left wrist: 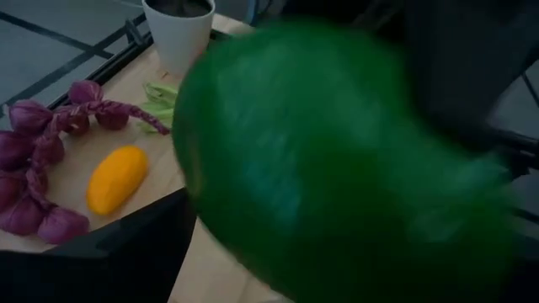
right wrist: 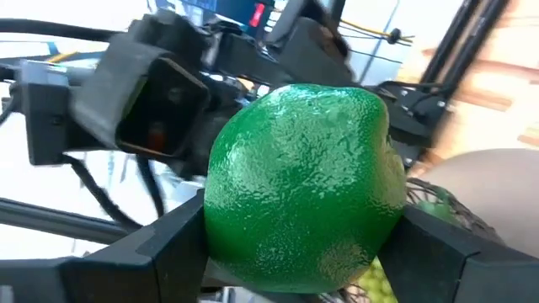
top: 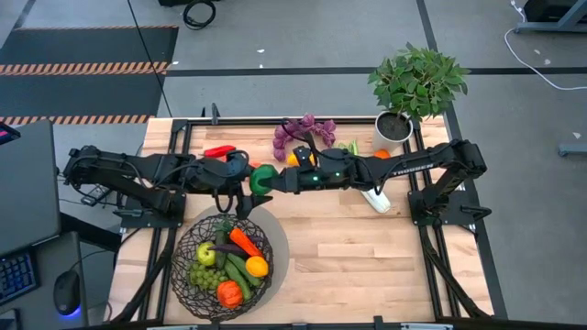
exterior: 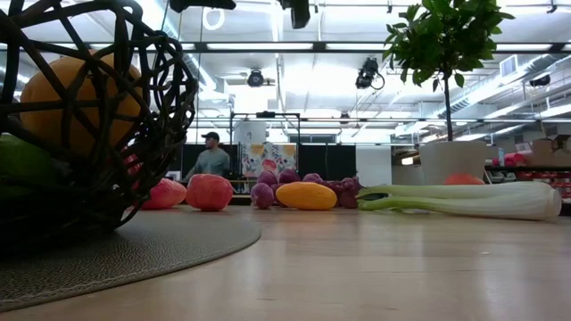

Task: Build produce basket
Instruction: Put the green lime into the black basket

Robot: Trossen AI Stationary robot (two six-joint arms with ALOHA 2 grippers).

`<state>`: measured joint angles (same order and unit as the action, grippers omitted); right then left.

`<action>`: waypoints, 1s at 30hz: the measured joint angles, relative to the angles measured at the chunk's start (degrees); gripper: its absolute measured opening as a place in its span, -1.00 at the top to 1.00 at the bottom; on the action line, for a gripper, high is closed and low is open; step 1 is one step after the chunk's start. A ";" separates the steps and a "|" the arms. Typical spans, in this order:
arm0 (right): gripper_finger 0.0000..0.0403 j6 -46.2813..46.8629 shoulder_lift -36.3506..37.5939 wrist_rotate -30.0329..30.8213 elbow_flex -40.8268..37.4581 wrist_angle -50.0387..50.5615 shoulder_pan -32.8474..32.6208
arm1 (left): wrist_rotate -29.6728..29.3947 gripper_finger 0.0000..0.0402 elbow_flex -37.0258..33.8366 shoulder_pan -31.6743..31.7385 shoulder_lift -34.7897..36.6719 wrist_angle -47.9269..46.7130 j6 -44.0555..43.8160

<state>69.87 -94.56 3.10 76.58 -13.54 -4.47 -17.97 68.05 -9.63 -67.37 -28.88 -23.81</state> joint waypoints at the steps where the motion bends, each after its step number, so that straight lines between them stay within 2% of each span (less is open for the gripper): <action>1: -0.47 -0.09 0.00 -0.03 0.00 1.11 0.00 | -0.02 -0.94 0.00 -0.01 0.00 0.77 -0.02; 22: -0.47 -2.71 0.02 0.15 -0.09 3.47 -0.76 | 1.60 -0.94 0.04 0.57 0.04 4.75 -1.21; 30: -0.63 -6.22 -0.04 -4.92 -0.09 4.38 -0.43 | 1.01 -0.93 0.14 0.46 0.05 3.41 -2.82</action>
<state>63.64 -94.61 -1.82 76.49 -9.16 -4.90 -16.96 68.19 -9.17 -67.32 -25.47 -26.63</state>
